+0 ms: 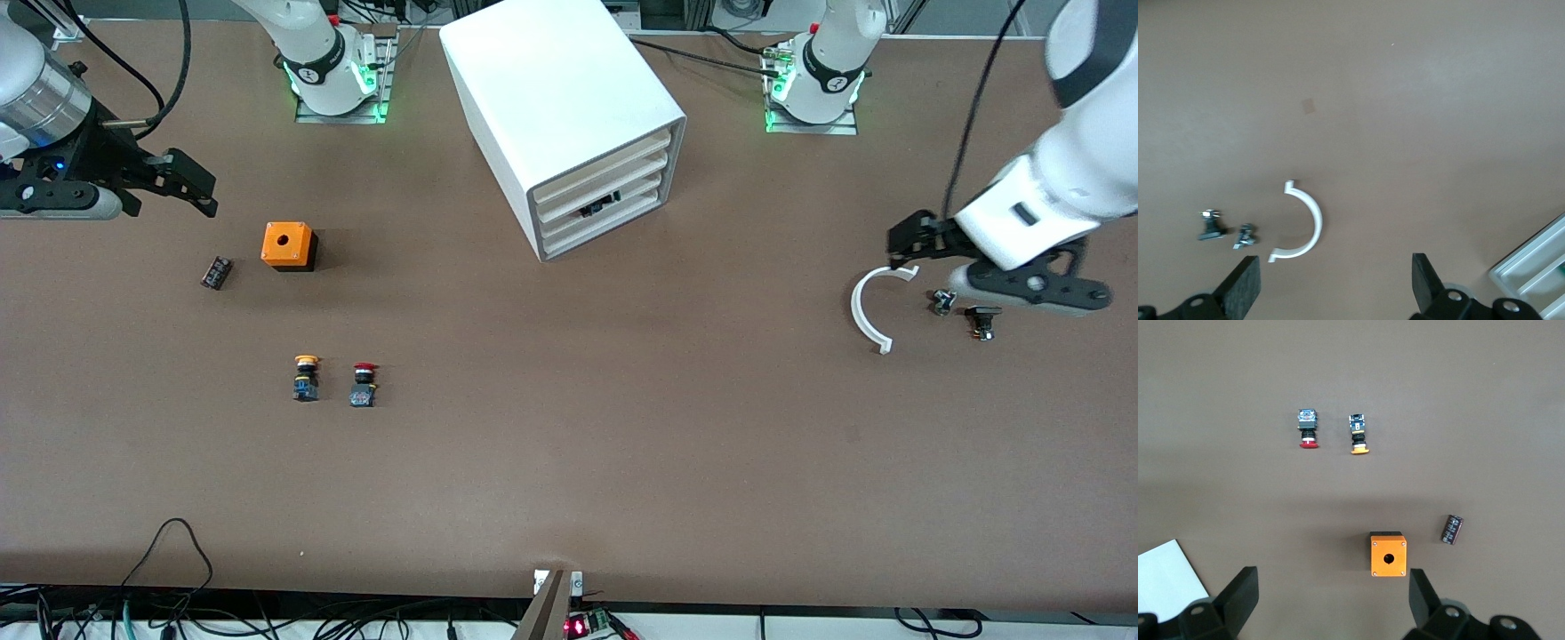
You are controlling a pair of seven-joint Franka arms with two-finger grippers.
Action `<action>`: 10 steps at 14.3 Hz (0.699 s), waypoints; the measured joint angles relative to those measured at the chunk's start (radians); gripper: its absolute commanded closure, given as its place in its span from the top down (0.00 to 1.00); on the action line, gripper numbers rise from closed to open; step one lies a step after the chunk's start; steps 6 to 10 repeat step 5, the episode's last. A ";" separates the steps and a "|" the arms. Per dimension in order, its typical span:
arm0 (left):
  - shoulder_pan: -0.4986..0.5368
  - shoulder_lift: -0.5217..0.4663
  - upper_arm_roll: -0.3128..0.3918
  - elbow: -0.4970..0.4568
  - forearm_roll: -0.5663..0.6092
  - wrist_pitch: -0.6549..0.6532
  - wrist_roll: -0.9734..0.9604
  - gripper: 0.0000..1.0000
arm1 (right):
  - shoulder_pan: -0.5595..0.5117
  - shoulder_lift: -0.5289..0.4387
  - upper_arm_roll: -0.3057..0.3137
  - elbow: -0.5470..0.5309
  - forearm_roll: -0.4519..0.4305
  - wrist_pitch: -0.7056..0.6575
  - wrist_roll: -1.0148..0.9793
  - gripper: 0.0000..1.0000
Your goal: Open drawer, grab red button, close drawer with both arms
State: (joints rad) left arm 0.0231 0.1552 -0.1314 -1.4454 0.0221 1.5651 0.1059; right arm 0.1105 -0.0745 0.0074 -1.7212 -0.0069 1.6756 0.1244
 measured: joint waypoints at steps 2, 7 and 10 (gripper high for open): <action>0.001 -0.042 0.069 -0.051 -0.026 0.014 0.065 1.00 | 0.000 0.000 0.000 0.000 0.000 0.000 0.000 1.00; 0.002 -0.127 0.117 -0.183 -0.029 0.125 0.084 1.00 | 0.000 0.000 0.000 0.000 0.000 0.000 0.000 1.00; 0.002 -0.127 0.117 -0.183 -0.029 0.125 0.084 1.00 | 0.000 0.000 0.000 0.000 0.000 0.000 0.000 1.00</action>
